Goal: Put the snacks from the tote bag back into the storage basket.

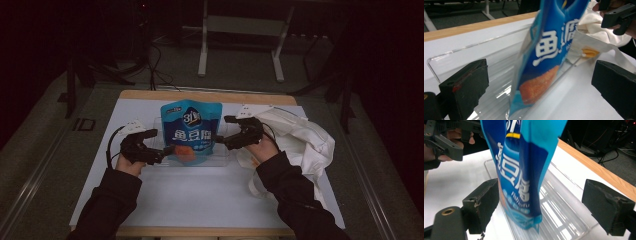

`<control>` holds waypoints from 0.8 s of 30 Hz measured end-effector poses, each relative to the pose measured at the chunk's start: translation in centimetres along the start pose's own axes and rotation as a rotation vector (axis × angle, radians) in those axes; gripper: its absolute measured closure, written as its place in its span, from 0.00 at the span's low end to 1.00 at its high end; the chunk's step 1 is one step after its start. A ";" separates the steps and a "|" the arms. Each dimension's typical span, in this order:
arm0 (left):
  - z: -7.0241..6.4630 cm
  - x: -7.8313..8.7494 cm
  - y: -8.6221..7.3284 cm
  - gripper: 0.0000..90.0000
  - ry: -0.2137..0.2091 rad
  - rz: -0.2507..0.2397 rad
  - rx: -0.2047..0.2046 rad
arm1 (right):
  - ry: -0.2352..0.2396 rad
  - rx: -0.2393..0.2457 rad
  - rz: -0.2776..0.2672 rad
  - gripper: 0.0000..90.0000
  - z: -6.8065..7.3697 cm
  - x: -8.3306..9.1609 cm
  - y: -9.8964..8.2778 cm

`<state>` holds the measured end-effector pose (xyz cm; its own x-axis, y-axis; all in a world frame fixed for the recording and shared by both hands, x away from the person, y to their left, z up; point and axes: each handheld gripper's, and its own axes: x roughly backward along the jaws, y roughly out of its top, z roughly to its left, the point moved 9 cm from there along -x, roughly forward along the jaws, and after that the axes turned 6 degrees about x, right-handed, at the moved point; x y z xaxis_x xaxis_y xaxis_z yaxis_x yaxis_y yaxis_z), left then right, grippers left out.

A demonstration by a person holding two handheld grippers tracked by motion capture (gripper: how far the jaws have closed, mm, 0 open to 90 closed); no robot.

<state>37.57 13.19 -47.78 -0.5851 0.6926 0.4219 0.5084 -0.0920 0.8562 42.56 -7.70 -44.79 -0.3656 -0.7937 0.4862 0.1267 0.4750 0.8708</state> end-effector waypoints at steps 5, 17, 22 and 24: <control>-0.7 0.8 -0.5 0.02 0.009 -0.016 -0.003 | -0.011 0.017 0.014 0.16 0.3 1.1 -0.8; -3.4 1.9 -2.1 0.02 -0.004 -0.035 0.000 | -0.004 0.034 -0.003 0.16 2.5 3.5 -2.8; -4.5 2.1 -3.2 0.02 -0.002 -0.024 -0.004 | -0.006 0.038 -0.006 0.16 3.4 4.3 -3.8; -5.0 2.2 -3.5 0.02 -0.007 -0.027 -0.003 | -0.008 0.038 -0.007 0.16 3.6 4.6 -4.3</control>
<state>31.39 11.47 -48.41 -0.5943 0.6996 0.3968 0.4904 -0.0758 0.8682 36.97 -11.99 -46.54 -0.3741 -0.7940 0.4793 0.0888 0.4837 0.8707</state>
